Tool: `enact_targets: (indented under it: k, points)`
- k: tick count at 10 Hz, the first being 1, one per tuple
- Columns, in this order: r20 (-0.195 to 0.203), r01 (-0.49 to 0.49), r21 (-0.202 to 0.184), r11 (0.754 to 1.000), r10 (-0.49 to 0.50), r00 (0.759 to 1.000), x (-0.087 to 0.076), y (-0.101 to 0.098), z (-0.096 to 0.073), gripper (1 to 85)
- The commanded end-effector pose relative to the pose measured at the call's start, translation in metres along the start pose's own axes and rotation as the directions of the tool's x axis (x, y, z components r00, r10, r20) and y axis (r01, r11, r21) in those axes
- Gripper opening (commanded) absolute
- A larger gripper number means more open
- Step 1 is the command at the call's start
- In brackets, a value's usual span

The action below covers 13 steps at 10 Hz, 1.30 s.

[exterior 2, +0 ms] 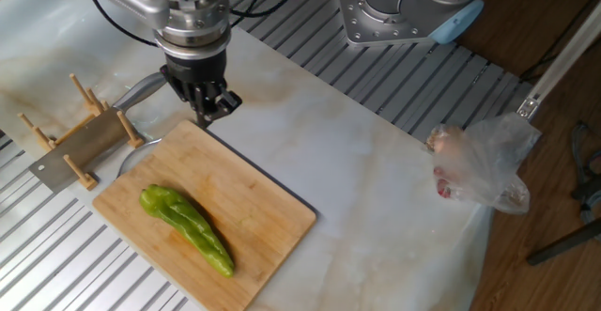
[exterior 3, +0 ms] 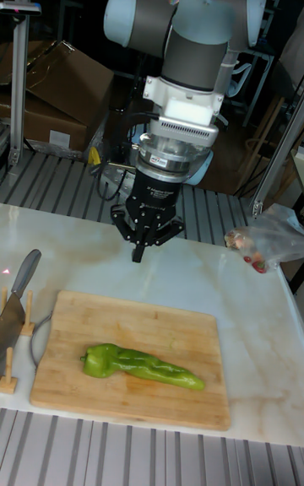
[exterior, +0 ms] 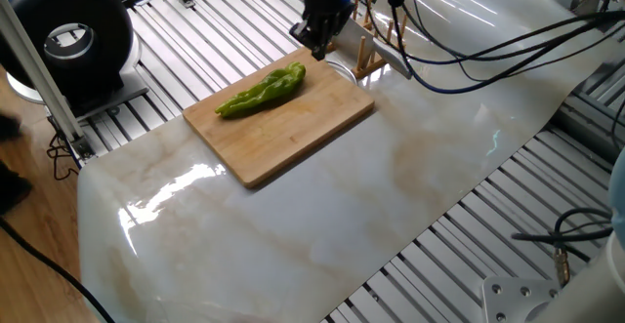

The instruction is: Chop the chili peppers

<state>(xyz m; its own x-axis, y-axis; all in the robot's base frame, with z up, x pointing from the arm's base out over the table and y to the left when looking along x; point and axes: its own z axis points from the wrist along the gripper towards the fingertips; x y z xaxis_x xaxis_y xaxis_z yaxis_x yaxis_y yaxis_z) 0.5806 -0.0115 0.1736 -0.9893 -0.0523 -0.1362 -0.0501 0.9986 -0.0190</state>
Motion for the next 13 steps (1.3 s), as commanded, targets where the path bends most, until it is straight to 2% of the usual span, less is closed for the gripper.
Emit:
enact_targets:
  k: [1,2,3,4,6,7,8,9,11,13]
  points:
    - [0.032,0.032,0.061,0.998,-0.034,0.999,-0.008,-0.030,0.020,1.3]
    - [0.040,0.019,0.068,0.997,-0.022,0.999,-0.009,-0.032,0.022,1.3]
    - [0.034,0.005,0.030,1.000,-0.006,0.999,-0.007,-0.023,0.021,1.3]
    - [0.005,-0.022,-0.010,1.000,0.022,1.000,0.001,-0.013,0.021,1.3]
    - [-0.043,0.012,0.042,0.999,-0.011,0.999,0.014,-0.028,0.018,1.3]
    - [-0.071,0.021,0.025,0.999,-0.019,0.997,0.024,-0.023,0.011,1.3]
    - [-0.103,0.035,0.054,0.998,-0.030,0.994,0.035,-0.032,-0.001,1.3]
    - [-0.115,0.049,0.074,0.996,-0.040,0.993,0.041,-0.039,-0.009,1.3]
    - [-0.136,0.062,0.099,0.993,-0.048,0.990,0.045,-0.045,-0.011,1.3]
    - [-0.157,0.065,0.082,0.994,-0.052,0.986,0.045,-0.035,-0.007,1.3]
